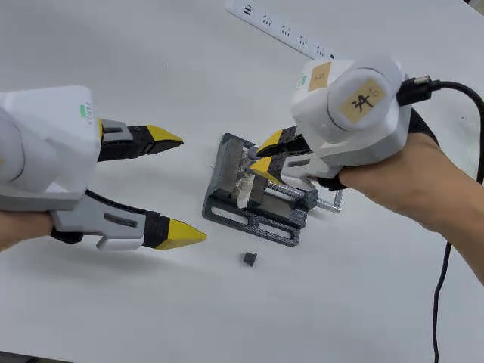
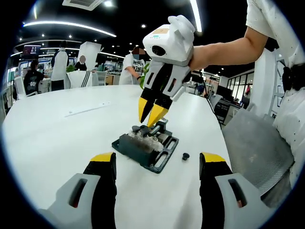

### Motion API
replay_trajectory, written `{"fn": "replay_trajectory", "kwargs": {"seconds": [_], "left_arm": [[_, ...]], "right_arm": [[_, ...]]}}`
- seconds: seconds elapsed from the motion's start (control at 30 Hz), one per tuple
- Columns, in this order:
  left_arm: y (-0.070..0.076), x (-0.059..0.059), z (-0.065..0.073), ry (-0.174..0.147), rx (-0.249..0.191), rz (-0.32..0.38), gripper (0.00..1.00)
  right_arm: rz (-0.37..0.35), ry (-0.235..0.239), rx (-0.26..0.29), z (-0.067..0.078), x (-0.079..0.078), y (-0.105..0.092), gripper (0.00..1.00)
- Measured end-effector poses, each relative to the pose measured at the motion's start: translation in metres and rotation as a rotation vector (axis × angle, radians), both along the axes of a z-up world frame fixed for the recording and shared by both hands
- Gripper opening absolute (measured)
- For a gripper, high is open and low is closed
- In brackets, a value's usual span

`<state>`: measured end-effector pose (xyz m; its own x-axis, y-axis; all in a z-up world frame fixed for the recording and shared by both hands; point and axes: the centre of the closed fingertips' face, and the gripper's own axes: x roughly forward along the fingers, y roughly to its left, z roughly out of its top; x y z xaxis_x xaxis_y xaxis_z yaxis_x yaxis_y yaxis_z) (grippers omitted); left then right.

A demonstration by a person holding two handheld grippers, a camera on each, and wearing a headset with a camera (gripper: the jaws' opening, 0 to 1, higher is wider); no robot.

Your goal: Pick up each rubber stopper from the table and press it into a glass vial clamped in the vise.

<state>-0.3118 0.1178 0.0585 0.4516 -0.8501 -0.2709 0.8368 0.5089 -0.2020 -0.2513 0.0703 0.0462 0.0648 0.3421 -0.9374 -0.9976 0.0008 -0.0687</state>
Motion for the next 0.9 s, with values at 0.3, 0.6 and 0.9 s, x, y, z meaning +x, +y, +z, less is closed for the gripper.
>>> {"fn": "replay_trajectory", "kwargs": {"seconds": [0.3, 0.6, 0.9], "left_arm": [[0.0, -0.001, 0.001, 0.001, 0.001, -0.004, 0.7], [0.001, -0.001, 0.0, 0.005, 0.003, -0.003, 0.7], [0.0, -0.002, 0.0, 0.007, 0.001, -0.004, 0.7]], "right_arm": [[-0.003, 0.039, 0.005, -0.007, -0.005, -0.001, 0.01], [0.003, 0.047, -0.001, -0.012, -0.005, -0.001, 0.0], [0.003, 0.057, -0.005, -0.016, -0.007, -0.002, 0.0]]}}
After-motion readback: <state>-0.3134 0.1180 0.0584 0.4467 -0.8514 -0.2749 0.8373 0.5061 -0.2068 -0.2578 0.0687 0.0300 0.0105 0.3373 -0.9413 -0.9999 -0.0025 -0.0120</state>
